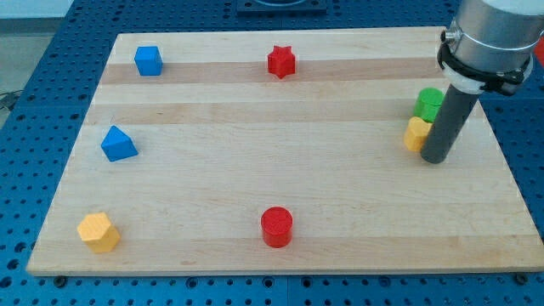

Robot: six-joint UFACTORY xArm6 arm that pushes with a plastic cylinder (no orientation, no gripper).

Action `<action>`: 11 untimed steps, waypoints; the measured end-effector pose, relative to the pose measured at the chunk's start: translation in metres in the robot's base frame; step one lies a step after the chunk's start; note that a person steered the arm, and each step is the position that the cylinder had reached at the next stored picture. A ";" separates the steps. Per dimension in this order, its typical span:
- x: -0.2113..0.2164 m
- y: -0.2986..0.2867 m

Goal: Move the arm to the bottom left of the blue triangle

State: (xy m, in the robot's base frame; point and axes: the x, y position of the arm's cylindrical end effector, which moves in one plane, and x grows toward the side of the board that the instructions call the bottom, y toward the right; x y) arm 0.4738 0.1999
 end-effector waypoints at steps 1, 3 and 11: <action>-0.005 0.000; 0.010 -0.069; 0.051 -0.504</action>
